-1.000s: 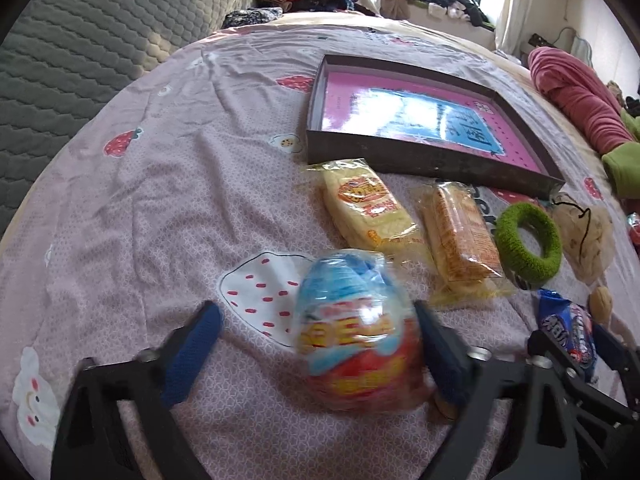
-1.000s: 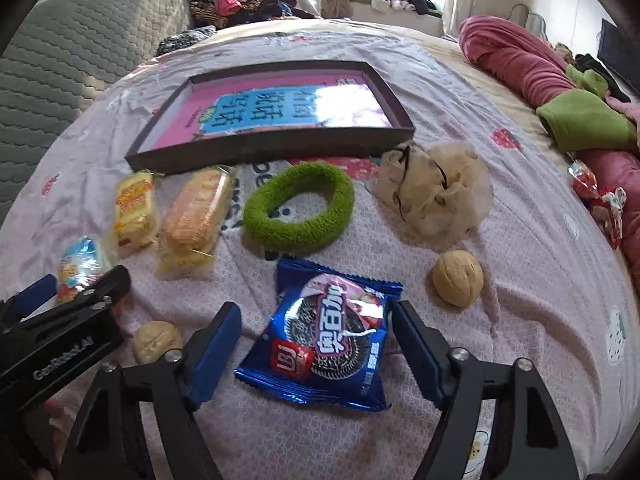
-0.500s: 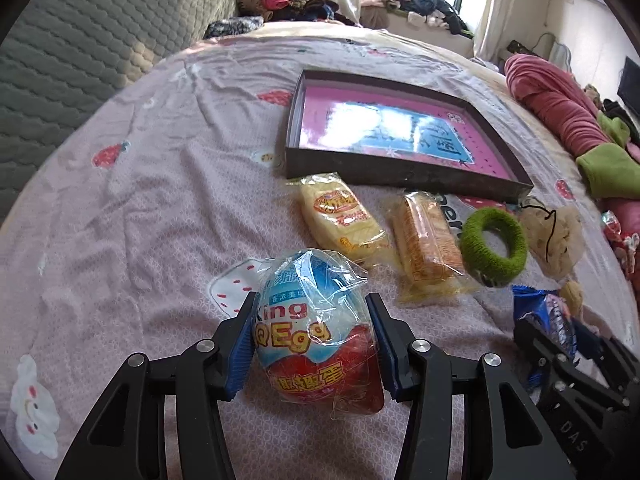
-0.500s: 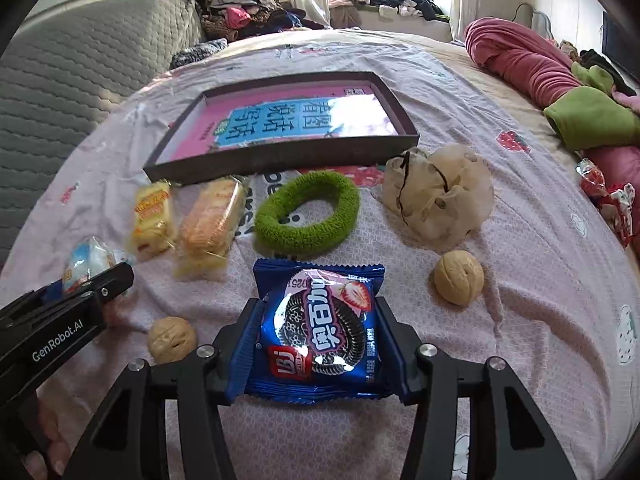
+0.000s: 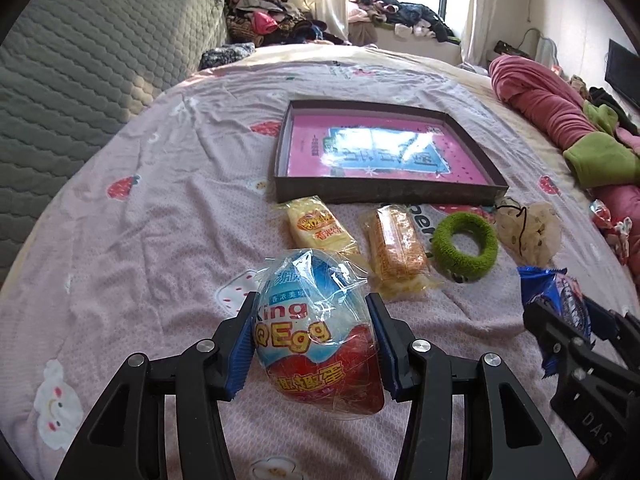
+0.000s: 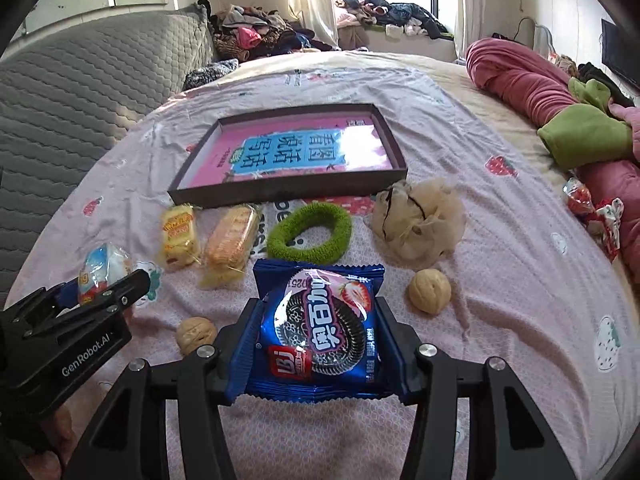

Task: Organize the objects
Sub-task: 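Lift the egg and cookie packet and carry both over the pink tray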

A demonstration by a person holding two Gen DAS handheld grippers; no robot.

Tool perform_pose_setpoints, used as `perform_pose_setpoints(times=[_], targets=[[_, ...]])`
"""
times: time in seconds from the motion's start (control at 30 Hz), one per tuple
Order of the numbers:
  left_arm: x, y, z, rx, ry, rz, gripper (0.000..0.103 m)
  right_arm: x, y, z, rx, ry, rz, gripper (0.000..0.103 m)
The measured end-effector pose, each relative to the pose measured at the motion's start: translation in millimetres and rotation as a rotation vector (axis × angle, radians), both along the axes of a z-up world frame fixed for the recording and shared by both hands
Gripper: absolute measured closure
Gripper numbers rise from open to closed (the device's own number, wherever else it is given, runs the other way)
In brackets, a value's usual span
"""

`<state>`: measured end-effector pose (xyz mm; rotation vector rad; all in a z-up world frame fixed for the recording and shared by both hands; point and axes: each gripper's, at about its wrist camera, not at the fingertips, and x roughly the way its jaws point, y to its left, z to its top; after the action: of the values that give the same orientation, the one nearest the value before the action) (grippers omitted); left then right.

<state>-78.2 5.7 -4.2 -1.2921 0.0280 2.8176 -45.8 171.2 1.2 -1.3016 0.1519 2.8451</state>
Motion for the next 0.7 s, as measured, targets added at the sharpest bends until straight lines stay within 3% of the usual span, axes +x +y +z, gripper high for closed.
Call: perform_pose_setpoints(times=[0.1,0.3,0.7], targets=[[8.8,2.4,7.5,-0.025,0.022,0.005,0.05,4.9,0.3,8.2,-0.003,0.023,0.007,0.049],[17.6,5.6,18.4,0.016,0.019,0.007,0.05,11.9,-1.2,27.8,0.024,0.075,0.022,0.049],[31.4,16.5,69.9,0.004,0.111,0.025,0.05,17.7,3.1,64.7,0.038,0.152,0.057,0.049]])
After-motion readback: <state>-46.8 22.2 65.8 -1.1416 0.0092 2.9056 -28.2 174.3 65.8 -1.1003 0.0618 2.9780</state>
